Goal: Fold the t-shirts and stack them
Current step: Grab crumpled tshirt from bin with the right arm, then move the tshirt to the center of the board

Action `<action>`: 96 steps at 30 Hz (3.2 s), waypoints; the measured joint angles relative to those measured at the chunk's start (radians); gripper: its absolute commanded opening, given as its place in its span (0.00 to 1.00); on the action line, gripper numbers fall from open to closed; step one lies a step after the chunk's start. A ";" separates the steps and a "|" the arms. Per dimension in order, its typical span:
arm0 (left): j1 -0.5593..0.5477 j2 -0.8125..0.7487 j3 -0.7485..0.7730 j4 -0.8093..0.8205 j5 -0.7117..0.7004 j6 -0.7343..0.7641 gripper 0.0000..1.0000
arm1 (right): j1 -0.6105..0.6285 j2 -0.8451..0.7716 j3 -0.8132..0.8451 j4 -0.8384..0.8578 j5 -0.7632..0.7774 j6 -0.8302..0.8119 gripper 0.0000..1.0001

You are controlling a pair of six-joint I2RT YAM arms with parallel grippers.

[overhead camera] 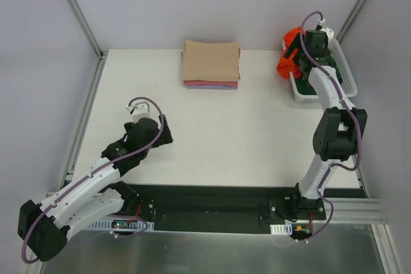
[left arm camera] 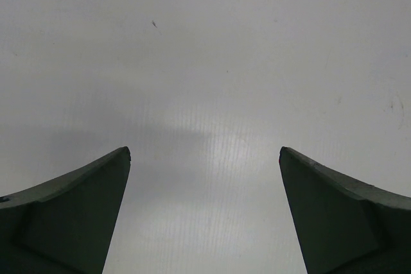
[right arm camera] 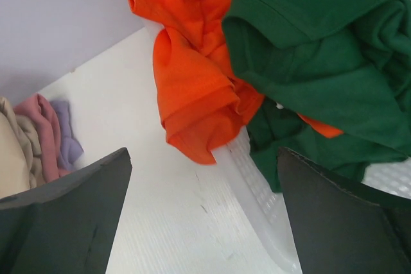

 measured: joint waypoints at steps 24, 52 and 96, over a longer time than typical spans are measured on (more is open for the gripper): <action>0.006 0.060 0.017 0.000 -0.030 0.001 0.99 | -0.060 0.566 0.538 -0.048 -0.092 0.120 0.79; 0.013 0.068 0.017 0.000 -0.028 0.001 0.99 | -0.092 0.570 0.519 0.062 -0.250 0.191 0.01; 0.013 -0.298 0.017 -0.049 0.061 -0.075 0.99 | 0.583 -0.365 0.523 -0.008 -0.608 0.197 0.01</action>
